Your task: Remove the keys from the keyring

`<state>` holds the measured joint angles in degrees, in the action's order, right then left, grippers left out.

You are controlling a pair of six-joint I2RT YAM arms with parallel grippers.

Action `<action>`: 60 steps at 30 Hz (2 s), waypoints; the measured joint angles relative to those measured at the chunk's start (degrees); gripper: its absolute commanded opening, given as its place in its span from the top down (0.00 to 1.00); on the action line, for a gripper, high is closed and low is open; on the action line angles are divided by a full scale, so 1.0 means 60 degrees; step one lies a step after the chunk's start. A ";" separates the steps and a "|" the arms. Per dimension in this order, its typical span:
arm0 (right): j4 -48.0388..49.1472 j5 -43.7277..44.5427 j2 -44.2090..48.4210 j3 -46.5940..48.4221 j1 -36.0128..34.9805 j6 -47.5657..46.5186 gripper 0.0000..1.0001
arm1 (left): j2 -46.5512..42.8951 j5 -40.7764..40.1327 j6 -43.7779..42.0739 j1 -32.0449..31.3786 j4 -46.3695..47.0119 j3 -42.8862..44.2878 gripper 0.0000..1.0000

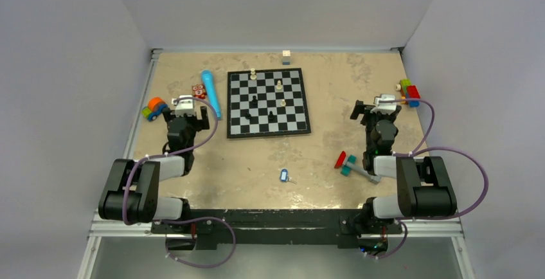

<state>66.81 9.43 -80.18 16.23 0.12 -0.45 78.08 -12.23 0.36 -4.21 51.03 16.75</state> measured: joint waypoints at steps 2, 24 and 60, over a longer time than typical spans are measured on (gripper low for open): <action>0.0000 -0.0004 0.0000 0.0000 0.0000 0.0000 0.01 | 0.0004 -0.0004 0.0000 0.0000 0.0076 0.0000 0.00; -0.0211 0.0506 0.0240 -0.0007 -0.0503 -0.0113 0.01 | -0.5286 0.1698 0.5603 -0.0007 -1.3967 0.5490 0.05; -1.7817 -0.3818 0.4335 0.6663 -0.1971 0.6612 0.04 | -0.1985 0.4189 0.8386 -0.6619 -1.4123 0.4331 0.42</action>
<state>-40.10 -13.47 -54.17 56.21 -11.70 39.22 66.17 12.91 50.68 -43.92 -33.71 42.74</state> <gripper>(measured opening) 0.980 0.613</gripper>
